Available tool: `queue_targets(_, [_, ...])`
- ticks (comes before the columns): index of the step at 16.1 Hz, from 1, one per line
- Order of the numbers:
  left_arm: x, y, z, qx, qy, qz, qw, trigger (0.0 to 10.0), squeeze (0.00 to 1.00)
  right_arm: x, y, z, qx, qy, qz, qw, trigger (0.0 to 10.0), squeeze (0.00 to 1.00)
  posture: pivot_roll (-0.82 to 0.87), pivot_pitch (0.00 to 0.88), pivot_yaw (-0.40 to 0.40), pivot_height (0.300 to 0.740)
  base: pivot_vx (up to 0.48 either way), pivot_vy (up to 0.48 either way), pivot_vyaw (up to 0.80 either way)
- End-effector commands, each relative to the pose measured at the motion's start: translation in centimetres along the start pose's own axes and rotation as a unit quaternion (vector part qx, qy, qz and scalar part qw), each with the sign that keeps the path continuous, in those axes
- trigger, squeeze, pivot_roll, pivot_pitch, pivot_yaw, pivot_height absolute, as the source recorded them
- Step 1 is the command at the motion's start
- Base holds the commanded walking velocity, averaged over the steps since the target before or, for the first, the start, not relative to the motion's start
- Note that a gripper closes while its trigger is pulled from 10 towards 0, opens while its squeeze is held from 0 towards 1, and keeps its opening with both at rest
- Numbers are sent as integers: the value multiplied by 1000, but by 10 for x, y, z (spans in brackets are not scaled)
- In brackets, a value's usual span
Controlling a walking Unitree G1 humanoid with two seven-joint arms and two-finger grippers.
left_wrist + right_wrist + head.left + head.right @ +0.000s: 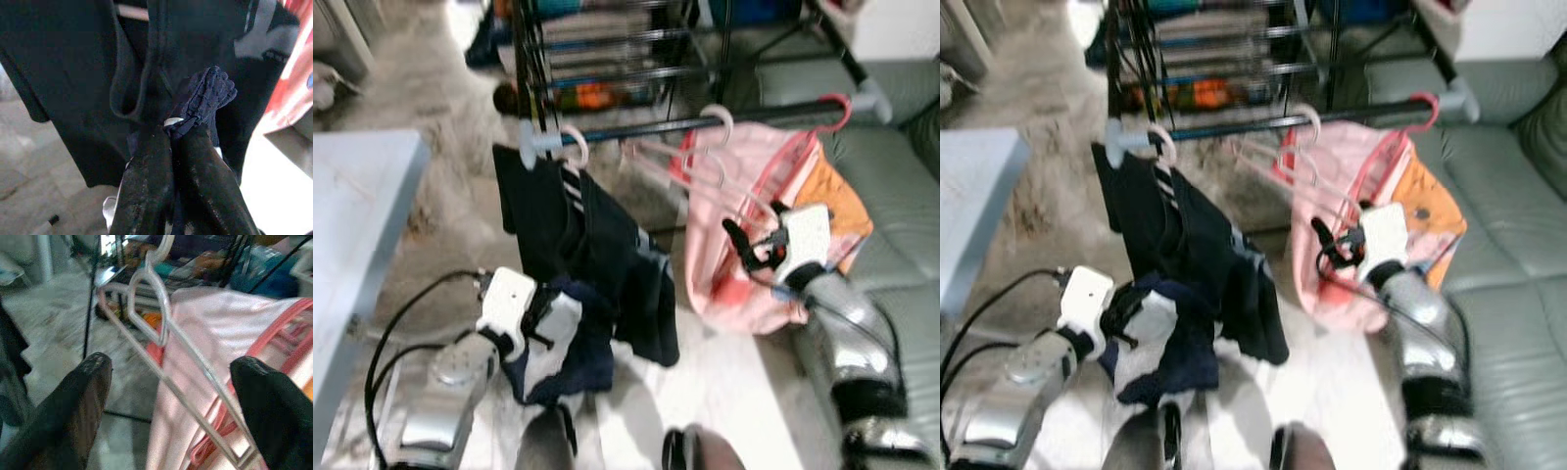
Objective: Hang hanger
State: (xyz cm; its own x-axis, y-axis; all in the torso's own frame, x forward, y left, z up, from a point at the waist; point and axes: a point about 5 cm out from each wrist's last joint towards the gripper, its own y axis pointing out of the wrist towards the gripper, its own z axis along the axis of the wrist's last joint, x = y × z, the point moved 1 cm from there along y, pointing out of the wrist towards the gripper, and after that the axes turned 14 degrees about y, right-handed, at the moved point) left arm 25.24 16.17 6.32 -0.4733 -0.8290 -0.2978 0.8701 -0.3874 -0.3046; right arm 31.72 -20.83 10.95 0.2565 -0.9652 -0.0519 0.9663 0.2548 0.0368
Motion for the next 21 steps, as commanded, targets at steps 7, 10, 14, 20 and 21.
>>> queue_targets(7, [-4,6,-1,10,18,19,1000,10000,0,-6,-9,2,29,-22,-68,997,10000,0,5,0,21,740,0,0,0])
queue_targets(10, [-4,7,0,13,21,21,999,10000,0,-13,-8,-3,25,-1,-87,996,10000,0,6,0,22,740,0,0,0])
queue_targets(14, [-10,10,-2,13,25,33,999,10000,0,-24,-8,-10,20,60,-113,992,10000,0,5,0,23,740,0,0,0])
queue_targets(20, [-15,12,-4,9,8,80,997,10000,0,-44,-11,-20,6,72,-108,992,10000,0,6,0,23,740,0,0,0])
queue_targets(21, [-15,12,-4,10,9,80,997,10000,0,-43,-11,-20,6,72,-107,992,10000,0,4,0,22,740,0,0,0])
